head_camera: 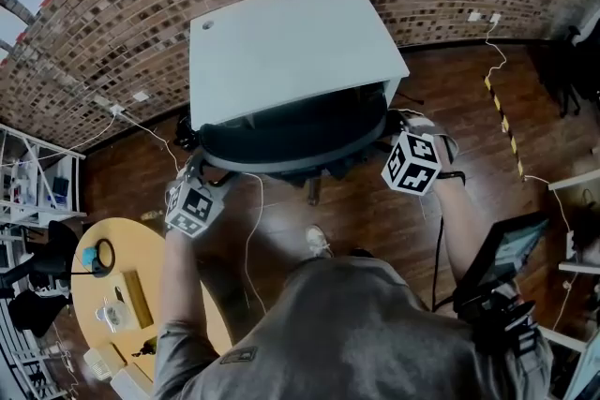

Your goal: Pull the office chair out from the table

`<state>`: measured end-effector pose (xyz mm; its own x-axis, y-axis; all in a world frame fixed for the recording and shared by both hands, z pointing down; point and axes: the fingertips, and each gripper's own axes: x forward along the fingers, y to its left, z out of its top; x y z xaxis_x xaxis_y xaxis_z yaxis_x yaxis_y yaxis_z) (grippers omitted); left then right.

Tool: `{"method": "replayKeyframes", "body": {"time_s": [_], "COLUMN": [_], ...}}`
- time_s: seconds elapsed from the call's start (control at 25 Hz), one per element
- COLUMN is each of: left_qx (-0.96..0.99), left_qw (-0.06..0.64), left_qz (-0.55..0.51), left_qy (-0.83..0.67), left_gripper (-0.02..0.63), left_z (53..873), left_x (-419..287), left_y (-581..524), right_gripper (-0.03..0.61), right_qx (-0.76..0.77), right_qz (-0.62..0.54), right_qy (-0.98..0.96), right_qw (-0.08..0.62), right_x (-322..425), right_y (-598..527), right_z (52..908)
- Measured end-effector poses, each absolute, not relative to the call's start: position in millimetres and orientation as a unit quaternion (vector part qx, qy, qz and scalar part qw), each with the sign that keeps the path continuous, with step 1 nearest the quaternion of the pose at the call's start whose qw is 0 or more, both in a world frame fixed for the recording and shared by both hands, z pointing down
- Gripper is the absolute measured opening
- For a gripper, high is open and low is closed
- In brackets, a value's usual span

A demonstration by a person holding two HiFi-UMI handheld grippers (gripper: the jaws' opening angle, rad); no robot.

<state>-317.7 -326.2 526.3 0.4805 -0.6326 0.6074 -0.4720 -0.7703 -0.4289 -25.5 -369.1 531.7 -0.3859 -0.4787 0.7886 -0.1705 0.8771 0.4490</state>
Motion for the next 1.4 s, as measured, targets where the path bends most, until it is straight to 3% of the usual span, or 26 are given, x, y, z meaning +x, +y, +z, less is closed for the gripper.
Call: {"method": "replayKeyframes", "body": {"time_s": [1.4], "left_qx": [-0.847], "left_qw": [0.092], "left_qz": [-0.392], "left_qy": [0.348], "left_gripper": [0.207], "left_z": [519.4], "left_x": [-283.4], "left_y": [-148.5], "right_gripper": [0.216], "right_qx": [0.164], "right_qz": [-0.182], "right_qy": [-0.824], "right_qw": [0.510], "right_x": [5.4], "right_y": [-203.7], "right_z": [529.4]}}
